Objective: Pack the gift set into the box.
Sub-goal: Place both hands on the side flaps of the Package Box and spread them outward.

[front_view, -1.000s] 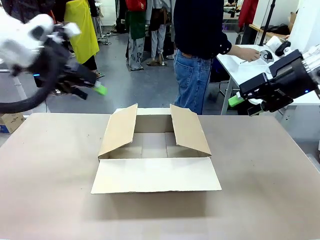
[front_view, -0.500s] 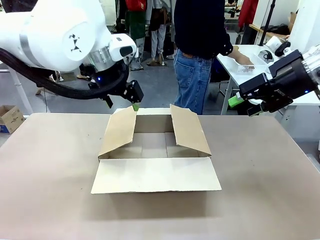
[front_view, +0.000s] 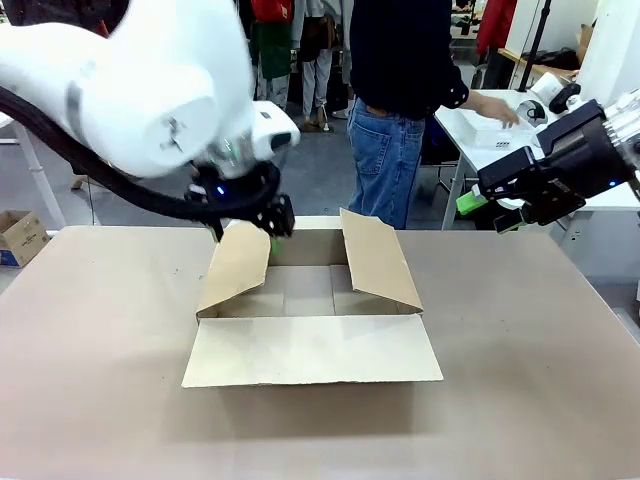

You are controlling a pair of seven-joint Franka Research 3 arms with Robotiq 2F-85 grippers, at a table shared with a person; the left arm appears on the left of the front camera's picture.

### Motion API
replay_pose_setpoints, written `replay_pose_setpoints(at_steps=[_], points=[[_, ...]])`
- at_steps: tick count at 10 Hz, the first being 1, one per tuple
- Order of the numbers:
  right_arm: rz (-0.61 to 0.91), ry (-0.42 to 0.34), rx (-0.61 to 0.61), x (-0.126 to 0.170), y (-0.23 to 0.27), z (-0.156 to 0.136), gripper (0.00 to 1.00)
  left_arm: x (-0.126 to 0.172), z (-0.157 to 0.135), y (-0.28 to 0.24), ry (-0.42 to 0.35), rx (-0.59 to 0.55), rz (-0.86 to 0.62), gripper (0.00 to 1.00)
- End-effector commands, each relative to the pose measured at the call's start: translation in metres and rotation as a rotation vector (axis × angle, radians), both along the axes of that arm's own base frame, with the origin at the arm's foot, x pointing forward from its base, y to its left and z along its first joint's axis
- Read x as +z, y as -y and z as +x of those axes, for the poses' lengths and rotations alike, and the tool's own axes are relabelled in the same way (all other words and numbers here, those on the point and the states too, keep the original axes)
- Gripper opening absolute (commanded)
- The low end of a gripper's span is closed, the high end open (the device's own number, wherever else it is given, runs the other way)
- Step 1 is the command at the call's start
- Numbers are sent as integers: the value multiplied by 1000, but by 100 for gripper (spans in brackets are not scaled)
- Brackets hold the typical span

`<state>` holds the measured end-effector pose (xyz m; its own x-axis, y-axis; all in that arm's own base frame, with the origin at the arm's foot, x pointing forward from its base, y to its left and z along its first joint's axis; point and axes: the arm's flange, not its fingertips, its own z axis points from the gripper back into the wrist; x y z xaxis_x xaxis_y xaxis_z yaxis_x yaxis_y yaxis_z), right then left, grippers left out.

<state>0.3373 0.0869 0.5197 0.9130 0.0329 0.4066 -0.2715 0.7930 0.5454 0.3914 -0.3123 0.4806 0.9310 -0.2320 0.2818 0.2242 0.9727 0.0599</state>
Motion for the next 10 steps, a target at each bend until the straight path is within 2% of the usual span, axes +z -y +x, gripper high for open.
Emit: replay_pose_setpoints(at_steps=[1,2,3,6,10], points=[[0,-12,-7,-1,-2,-1,100,-8,9,31,-21,109,65,100],[0,-12,-7,-1,-2,-1,100,-15,14,37,-40,120,42,100],[0,-12,-7,-1,-2,-1,100,-26,24,40,-30,203,82,100],[0,-12,-7,-1,-2,-1,100,-47,39,42,-1,301,166,100],[0,-12,-7,-1,-2,-1,100,-34,39,21,63,385,257,100]])
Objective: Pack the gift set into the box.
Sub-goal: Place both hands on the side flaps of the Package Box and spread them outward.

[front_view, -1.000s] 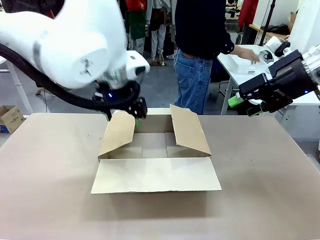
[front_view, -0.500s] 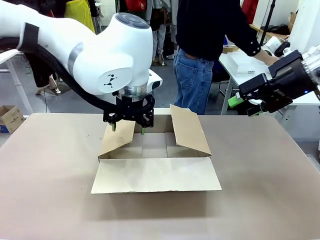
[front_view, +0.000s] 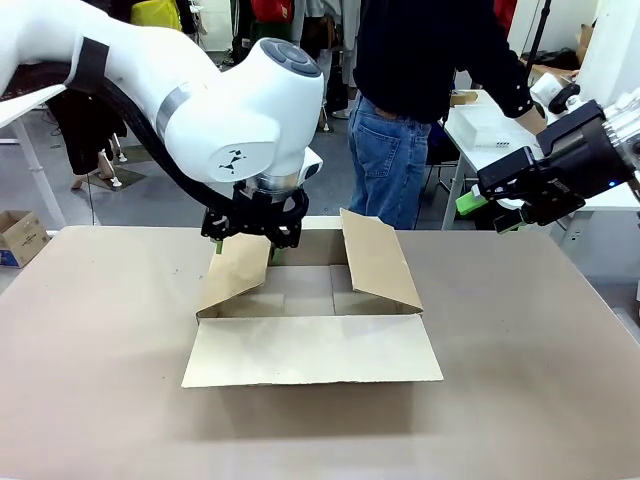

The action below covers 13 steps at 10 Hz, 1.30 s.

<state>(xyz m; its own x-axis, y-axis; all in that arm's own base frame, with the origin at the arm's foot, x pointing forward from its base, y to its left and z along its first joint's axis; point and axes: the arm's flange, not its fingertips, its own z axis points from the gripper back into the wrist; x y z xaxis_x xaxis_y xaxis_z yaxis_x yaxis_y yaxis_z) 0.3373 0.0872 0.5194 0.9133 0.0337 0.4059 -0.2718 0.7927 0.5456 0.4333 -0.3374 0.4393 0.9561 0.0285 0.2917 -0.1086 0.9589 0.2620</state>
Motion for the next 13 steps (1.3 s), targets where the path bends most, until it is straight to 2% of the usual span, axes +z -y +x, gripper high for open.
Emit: replay_pose_setpoints(at_steps=[1,5,6,8,11,13], points=[[0,-11,-8,0,-1,-1,100,15,-7,-18,31,74,83,100],[0,-11,-8,0,-1,-1,100,46,-16,-66,112,143,30,100],[0,-11,-8,0,-1,-1,100,42,-16,-88,99,162,-5,100],[0,-11,-8,0,-1,-1,100,15,-8,-128,18,170,-91,100],[0,-11,-8,0,-1,-1,100,0,-16,-192,63,101,-303,100],[0,-11,-8,0,-1,-1,100,-17,-26,-227,45,42,-473,100]])
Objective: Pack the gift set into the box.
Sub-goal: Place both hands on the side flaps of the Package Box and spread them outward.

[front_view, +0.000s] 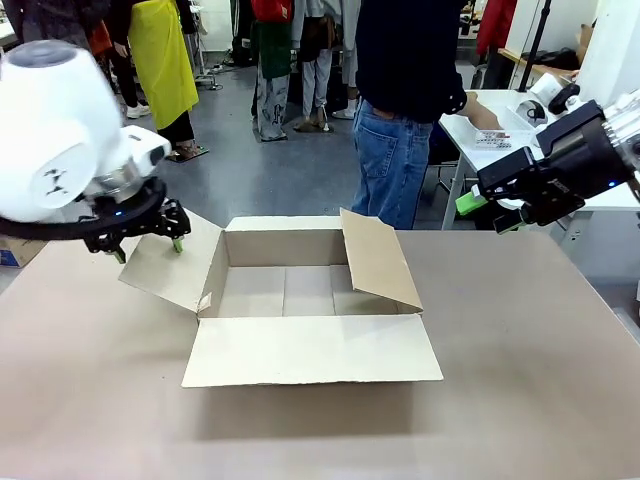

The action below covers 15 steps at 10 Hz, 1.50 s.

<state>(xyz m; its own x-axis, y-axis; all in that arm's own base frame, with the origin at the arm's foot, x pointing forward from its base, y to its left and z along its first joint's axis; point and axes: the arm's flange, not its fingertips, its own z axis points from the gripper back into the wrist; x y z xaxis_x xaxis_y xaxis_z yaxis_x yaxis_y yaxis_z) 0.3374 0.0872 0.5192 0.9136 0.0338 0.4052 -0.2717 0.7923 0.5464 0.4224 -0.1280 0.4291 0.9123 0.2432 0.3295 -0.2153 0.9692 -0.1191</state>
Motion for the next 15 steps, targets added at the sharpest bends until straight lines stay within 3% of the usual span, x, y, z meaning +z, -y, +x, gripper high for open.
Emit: replay_pose_setpoints(at_steps=[1,2,3,7,8,9,10,11,12,13,15], points=[[-1,-10,-8,0,-1,-1,100,-20,-18,-33,-49,-151,-218,100],[-1,-10,-8,0,-1,-1,100,-29,-19,-42,-79,-160,-241,100],[-1,-10,-8,0,-1,-1,100,-10,-7,-16,5,-41,-91,100],[0,0,1,0,0,0,100,-10,-7,-16,5,-41,-91,100],[-166,-62,59,5,-60,30,100,-10,-7,-16,5,-41,-91,100],[-274,-57,150,9,-126,55,100,-10,-7,-16,5,-41,-91,100],[-462,-112,232,-4,-204,78,100,-10,-7,-16,5,-41,-91,100],[-627,-151,332,-22,-249,79,100,-10,-7,-16,5,-41,-91,100],[-790,-140,179,-19,-228,75,100,-10,-7,-16,5,-41,-91,100],[-376,-106,256,-30,-213,31,100,-10,-7,-16,5,-41,-91,100],[-706,-158,261,-43,-277,46,100,-10,-7,-16,5,-41,-91,100]])
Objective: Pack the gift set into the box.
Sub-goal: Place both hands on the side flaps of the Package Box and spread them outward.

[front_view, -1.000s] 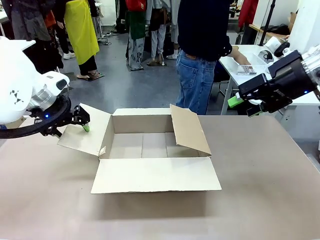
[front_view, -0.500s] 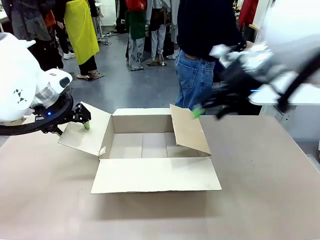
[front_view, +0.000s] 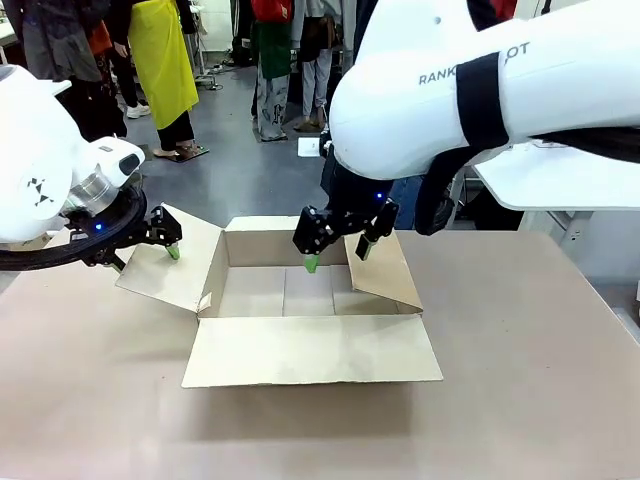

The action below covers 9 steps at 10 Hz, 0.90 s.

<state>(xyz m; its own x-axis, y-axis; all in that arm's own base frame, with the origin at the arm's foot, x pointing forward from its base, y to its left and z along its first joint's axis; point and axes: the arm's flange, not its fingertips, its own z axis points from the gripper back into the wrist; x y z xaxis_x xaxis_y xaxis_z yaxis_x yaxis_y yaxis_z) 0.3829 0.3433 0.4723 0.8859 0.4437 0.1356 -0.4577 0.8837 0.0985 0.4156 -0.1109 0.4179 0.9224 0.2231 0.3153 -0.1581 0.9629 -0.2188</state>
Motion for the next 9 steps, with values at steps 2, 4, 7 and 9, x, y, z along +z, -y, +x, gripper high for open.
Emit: replay_pose_setpoints(at_steps=[2,4,7,9], points=[[-308,-3,-49,-3,-40,19,100,1,0,1,-6,16,10,100],[-305,-45,-42,-13,-41,31,100,1,0,1,-6,16,10,100],[-362,4,-138,-42,-41,54,100,1,0,1,-6,16,10,100],[-446,55,-214,-51,-38,56,100,1,0,1,-6,16,10,100]])
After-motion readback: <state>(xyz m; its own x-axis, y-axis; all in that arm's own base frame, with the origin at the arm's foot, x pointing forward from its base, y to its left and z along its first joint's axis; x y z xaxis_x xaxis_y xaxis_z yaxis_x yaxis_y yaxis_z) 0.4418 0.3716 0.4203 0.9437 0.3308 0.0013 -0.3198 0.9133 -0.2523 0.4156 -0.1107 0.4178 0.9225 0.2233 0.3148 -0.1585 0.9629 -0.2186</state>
